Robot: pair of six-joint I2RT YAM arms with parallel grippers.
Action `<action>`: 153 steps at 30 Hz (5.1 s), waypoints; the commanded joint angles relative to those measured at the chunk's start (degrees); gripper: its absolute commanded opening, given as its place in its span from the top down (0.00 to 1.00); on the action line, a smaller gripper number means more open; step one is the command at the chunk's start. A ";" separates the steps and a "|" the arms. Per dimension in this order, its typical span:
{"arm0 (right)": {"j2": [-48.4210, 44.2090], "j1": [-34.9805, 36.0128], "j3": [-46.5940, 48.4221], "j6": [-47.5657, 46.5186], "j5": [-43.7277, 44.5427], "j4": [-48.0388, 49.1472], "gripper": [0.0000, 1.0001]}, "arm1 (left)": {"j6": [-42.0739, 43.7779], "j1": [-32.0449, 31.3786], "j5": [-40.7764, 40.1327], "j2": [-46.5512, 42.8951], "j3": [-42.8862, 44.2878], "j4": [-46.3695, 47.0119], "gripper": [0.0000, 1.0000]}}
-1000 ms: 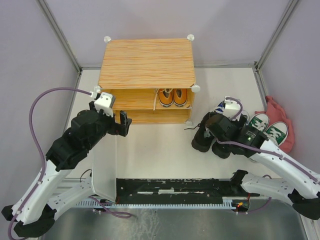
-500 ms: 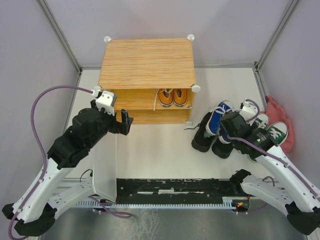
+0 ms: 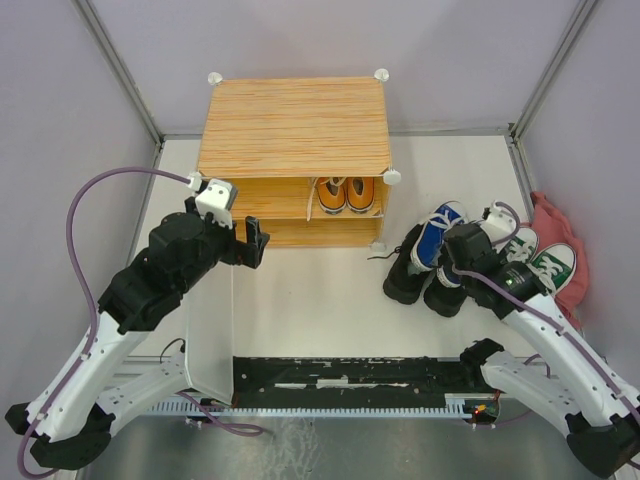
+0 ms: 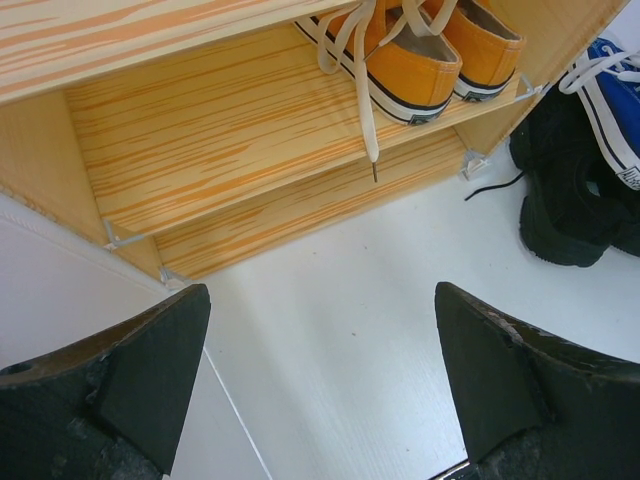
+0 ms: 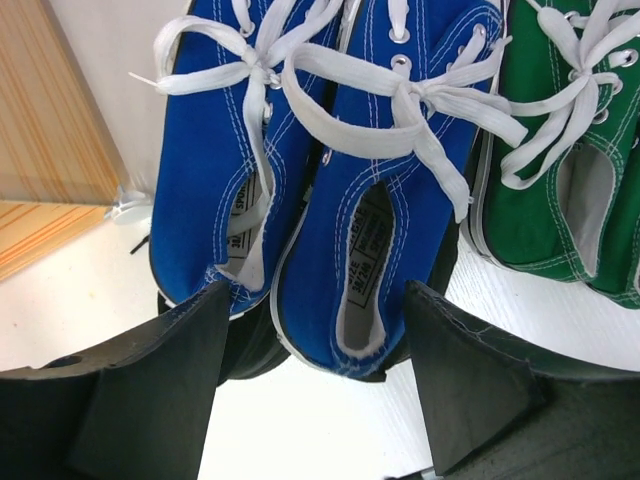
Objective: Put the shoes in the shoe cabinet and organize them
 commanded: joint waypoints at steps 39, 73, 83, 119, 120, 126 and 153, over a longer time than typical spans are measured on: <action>-0.45 -8.16 -0.03 -17.58 -7.32 10.81 0.98 | 2.63 0.12 -0.52 -0.52 2.40 1.35 0.01; 14.91 48.31 26.20 -17.58 -9.15 -2.11 0.98 | -0.47 0.12 -1.64 -0.79 8.38 -0.12 0.01; 21.85 51.22 16.85 -22.42 1.00 25.37 0.98 | -0.21 0.12 -1.53 -0.96 8.30 -0.24 0.01; 33.64 51.79 1.96 -4.91 -5.21 27.34 0.35 | 0.38 0.12 -1.91 -2.92 2.46 1.42 0.01; 34.14 51.85 2.01 -4.60 -4.71 27.55 0.36 | 0.47 0.12 -2.00 -2.91 2.49 1.44 0.01; 37.95 51.76 2.09 -2.56 -4.05 29.62 0.42 | 0.61 0.10 -2.28 -3.32 2.08 1.13 0.01; 34.08 51.78 15.75 -9.17 -1.56 16.91 0.98 | 0.69 0.10 -1.30 -4.13 5.05 -1.08 0.01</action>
